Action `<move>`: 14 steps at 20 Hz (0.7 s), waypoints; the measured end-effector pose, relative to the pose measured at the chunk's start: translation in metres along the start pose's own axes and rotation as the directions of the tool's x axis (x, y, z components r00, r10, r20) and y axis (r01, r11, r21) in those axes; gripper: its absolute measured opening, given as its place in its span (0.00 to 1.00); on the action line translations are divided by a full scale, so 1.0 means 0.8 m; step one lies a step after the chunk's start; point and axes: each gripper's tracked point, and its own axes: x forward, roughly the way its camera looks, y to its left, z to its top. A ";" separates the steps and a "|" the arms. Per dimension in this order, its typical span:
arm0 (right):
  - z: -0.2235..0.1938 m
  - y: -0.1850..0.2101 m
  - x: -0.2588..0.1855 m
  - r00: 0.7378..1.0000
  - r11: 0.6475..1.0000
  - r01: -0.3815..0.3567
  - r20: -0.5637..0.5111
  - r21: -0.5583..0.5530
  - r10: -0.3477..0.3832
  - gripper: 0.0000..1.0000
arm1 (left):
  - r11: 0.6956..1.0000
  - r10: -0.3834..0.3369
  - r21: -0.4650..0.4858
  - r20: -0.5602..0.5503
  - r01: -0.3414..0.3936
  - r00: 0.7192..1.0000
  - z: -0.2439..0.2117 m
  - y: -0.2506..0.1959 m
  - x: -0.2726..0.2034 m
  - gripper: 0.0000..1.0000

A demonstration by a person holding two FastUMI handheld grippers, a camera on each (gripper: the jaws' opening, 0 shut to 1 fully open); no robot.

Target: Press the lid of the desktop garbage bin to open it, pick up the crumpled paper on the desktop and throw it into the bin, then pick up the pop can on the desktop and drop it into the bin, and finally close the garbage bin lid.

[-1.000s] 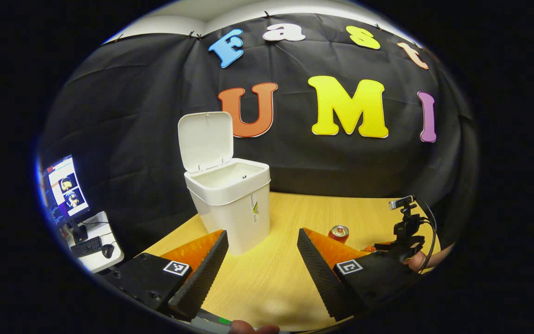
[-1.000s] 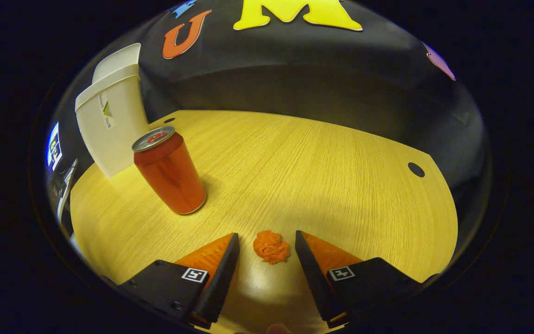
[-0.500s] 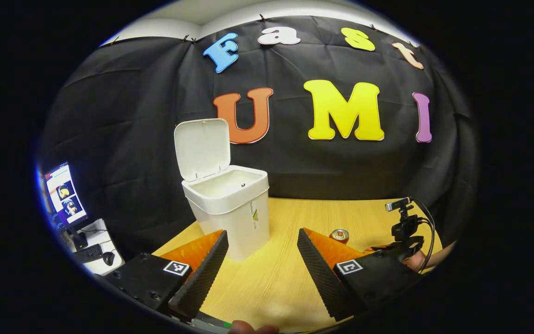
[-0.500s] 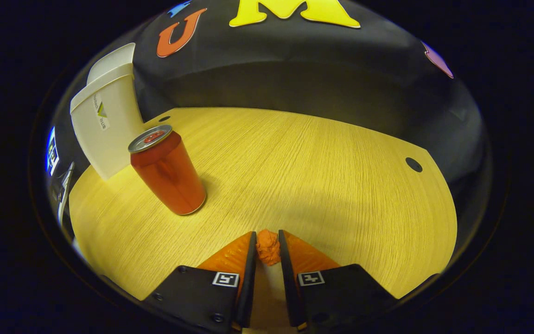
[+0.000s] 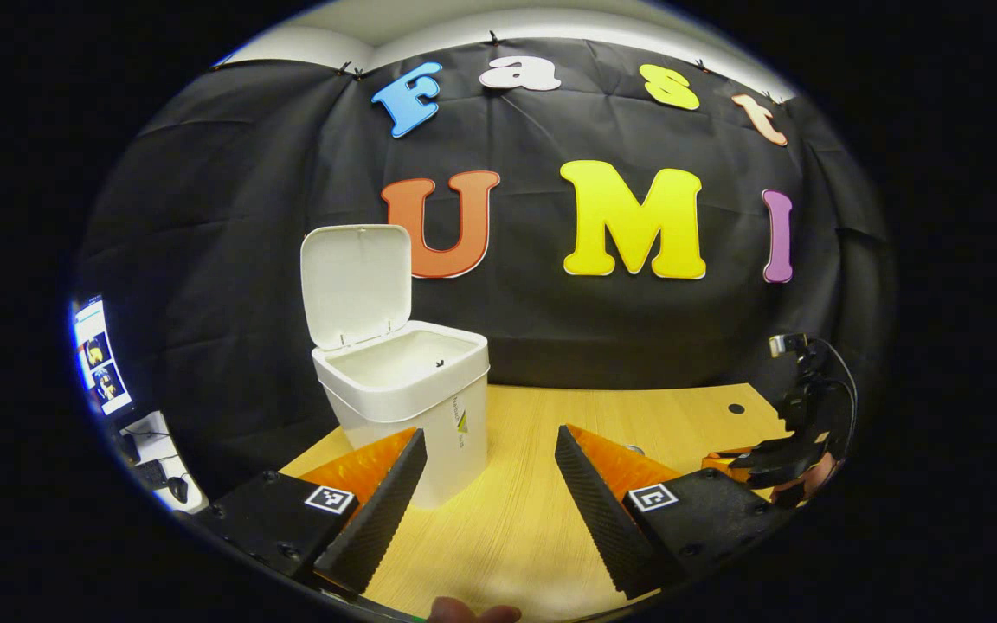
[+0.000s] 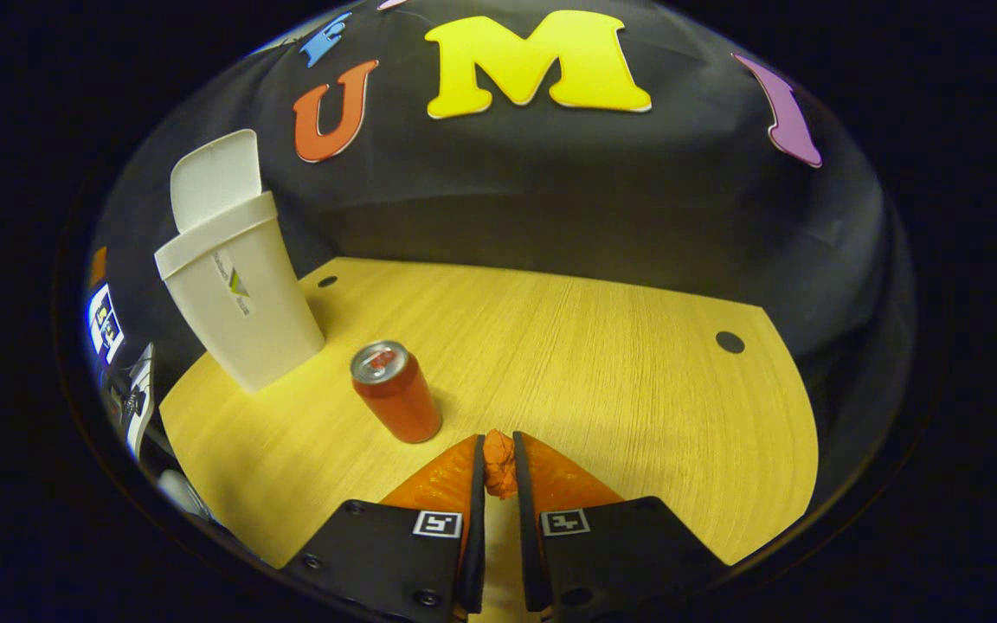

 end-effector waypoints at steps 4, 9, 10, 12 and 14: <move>0.055 0.036 -0.052 0.997 0.999 -0.006 0.082 -0.046 0.010 0.19 | 0.998 -0.066 -0.017 0.012 0.067 0.998 -0.003 -0.008 0.018 0.99; 0.141 0.086 -0.094 0.978 0.994 -0.023 0.206 -0.109 0.045 0.18 | 0.995 -0.088 -0.042 0.011 0.088 0.996 -0.012 0.009 0.033 0.99; 0.153 0.098 -0.098 0.975 0.993 -0.035 0.214 -0.111 0.059 0.18 | 0.995 -0.091 -0.038 0.013 0.091 0.996 -0.013 0.014 0.033 0.99; 0.174 0.121 -0.097 0.972 0.993 -0.059 0.220 -0.101 0.081 0.18 | 0.996 -0.090 -0.025 0.025 0.090 0.996 -0.011 0.030 0.031 0.99; 0.201 0.145 -0.089 0.965 0.988 -0.071 0.240 -0.134 0.102 0.18 | 0.996 -0.087 -0.031 0.028 0.088 0.996 -0.013 0.045 0.025 0.99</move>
